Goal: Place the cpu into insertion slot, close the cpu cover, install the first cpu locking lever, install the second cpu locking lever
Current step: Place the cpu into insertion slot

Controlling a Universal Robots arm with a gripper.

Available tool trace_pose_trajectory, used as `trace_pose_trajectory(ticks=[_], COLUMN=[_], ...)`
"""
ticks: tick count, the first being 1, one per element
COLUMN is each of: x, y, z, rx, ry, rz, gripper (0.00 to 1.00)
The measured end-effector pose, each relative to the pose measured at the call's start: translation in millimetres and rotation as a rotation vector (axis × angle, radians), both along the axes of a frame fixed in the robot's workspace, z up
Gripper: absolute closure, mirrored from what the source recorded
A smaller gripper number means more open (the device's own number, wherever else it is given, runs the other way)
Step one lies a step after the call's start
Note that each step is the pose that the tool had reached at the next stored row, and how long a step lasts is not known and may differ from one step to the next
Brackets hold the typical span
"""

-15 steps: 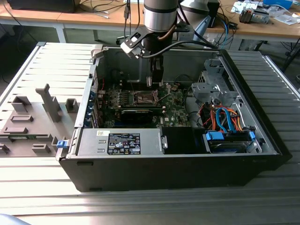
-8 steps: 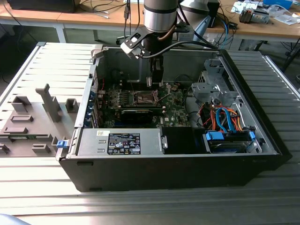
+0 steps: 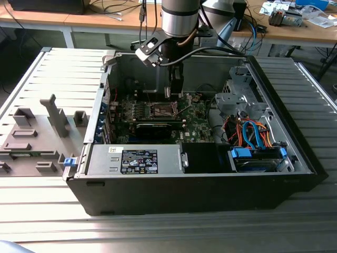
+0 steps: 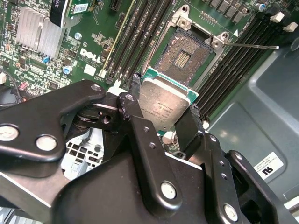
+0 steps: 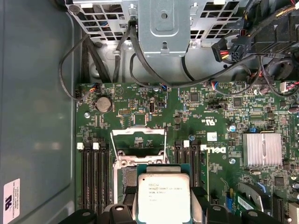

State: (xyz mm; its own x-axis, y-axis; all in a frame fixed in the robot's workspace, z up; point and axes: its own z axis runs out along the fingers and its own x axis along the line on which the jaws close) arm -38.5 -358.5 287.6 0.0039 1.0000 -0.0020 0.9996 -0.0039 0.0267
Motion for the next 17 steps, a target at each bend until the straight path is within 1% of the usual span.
trace_pose_trajectory(ticks=[17], x=[0.0], y=[0.0], z=[-2.6], rx=[-0.0003], ry=[0.0001], rz=[0.0], gripper=[0.46])
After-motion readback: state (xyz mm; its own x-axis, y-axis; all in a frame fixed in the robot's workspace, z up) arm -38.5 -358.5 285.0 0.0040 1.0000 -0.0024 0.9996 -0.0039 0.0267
